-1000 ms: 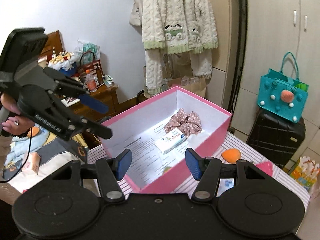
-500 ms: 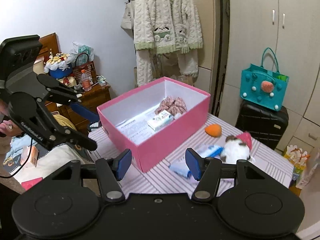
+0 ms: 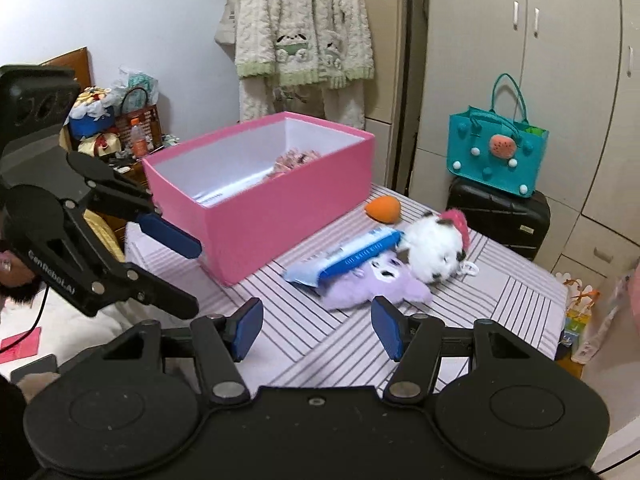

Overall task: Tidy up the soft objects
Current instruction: 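Open both tools to drop the items and withdraw toward the table, then close both tools together on the purple plush toy on the table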

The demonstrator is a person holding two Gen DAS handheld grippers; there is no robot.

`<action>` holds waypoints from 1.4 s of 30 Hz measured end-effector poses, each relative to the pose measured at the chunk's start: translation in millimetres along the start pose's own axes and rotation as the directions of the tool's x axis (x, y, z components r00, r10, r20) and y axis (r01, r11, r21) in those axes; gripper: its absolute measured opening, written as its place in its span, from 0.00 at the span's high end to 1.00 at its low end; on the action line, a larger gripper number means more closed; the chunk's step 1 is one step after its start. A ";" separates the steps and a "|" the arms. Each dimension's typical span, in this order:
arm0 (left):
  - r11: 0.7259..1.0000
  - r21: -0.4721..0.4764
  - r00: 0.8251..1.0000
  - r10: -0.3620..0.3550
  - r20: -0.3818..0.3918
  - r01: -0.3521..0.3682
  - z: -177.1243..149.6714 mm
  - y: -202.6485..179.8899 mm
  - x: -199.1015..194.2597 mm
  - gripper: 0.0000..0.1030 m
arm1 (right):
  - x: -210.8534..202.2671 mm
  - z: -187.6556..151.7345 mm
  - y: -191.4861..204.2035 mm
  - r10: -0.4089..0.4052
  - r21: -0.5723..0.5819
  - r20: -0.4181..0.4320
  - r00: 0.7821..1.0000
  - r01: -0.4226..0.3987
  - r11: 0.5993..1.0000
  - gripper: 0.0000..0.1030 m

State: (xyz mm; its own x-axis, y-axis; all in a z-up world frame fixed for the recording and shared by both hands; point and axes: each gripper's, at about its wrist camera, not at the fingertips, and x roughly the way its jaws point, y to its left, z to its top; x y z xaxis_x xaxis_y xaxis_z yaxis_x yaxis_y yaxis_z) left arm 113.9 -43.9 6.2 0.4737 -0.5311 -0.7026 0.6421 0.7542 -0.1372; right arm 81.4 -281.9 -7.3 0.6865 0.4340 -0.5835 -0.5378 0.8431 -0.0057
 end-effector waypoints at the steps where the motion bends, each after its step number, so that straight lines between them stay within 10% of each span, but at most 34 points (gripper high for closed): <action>1: 1.000 -0.001 1.000 0.008 0.012 -0.008 -1.5 0.0 6.3 0.37 | 6.2 -3.4 -4.0 0.002 0.006 0.003 1.000 -0.002 1.000 0.37; 11: 0.998 -0.056 0.999 0.009 0.046 -0.006 -4.3 6.3 76.2 0.39 | 59.9 -12.0 -36.5 -0.090 -0.035 0.014 0.996 0.090 0.995 0.36; 32: 0.965 -0.209 0.955 0.206 0.215 -0.161 -12.1 2.6 129.2 0.39 | 143.3 -1.8 -103.4 0.155 0.181 -0.033 0.987 -0.146 0.973 0.23; 42: 0.975 -0.187 0.951 0.164 0.263 -0.117 -14.2 3.8 130.3 0.54 | 124.2 -9.9 -90.3 0.125 0.170 -0.021 0.992 -0.119 0.978 0.56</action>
State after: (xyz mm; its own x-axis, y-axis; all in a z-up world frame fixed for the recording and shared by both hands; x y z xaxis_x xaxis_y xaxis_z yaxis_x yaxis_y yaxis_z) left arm 169.5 -104.8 -95.8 0.7145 -0.4825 -0.5066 0.4584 0.8699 -0.1820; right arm 210.4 -307.3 -87.3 0.6036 0.5288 -0.5966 -0.5248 0.8269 0.2020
